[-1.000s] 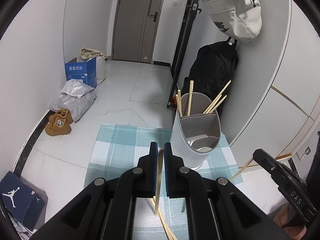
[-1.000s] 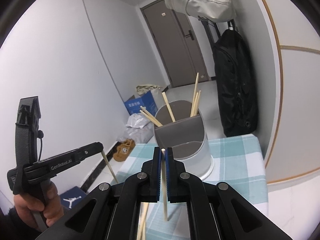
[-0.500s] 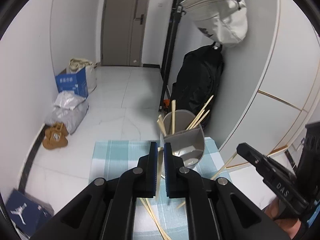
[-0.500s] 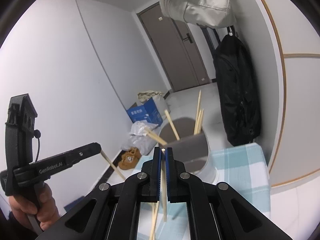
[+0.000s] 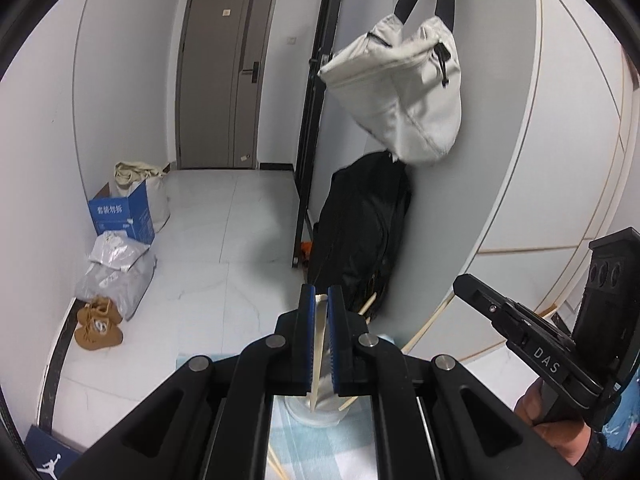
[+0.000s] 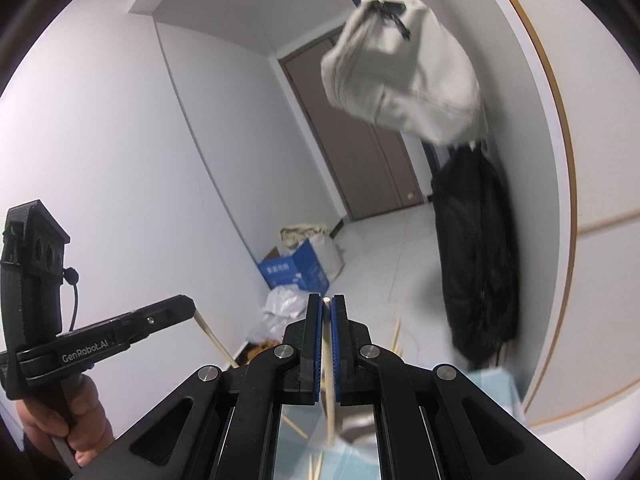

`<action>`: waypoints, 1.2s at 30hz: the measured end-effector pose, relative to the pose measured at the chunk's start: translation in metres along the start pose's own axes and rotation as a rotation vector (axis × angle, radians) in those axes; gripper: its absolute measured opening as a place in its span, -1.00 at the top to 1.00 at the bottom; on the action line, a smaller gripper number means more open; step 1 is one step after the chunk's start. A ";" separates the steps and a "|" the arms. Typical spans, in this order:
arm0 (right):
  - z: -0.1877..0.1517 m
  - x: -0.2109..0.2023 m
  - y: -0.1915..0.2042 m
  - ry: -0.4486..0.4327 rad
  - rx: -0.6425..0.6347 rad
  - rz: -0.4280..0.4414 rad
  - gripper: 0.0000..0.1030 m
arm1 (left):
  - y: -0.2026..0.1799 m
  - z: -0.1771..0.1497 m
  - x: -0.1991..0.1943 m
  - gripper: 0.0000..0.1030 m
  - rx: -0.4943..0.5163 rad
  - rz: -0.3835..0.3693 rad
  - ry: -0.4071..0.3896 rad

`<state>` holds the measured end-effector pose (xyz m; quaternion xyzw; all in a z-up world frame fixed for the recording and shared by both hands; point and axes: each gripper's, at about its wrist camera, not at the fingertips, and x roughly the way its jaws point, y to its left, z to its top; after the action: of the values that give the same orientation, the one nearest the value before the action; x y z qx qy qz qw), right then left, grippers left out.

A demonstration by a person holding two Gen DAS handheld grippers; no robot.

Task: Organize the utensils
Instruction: 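Carry both held chopsticks up over the white holder, then open both tools to drop the chopsticks into the holder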

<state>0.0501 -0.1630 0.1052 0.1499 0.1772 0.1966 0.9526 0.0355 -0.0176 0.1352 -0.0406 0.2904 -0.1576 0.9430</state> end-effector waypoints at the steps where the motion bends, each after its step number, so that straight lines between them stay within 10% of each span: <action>1: 0.008 0.002 0.001 -0.008 -0.006 -0.008 0.93 | -0.001 0.005 0.001 0.96 0.003 0.001 -0.007; 11: 0.041 0.046 -0.009 -0.015 -0.039 -0.045 0.93 | 0.009 0.026 0.043 0.96 -0.014 0.003 0.007; 36: -0.022 0.117 -0.057 0.178 -0.043 -0.046 0.93 | 0.011 -0.012 0.139 0.96 0.043 -0.075 0.277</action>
<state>0.1604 -0.1582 0.0327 0.1071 0.2605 0.1910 0.9403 0.1400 -0.0515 0.0491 -0.0089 0.4127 -0.2028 0.8880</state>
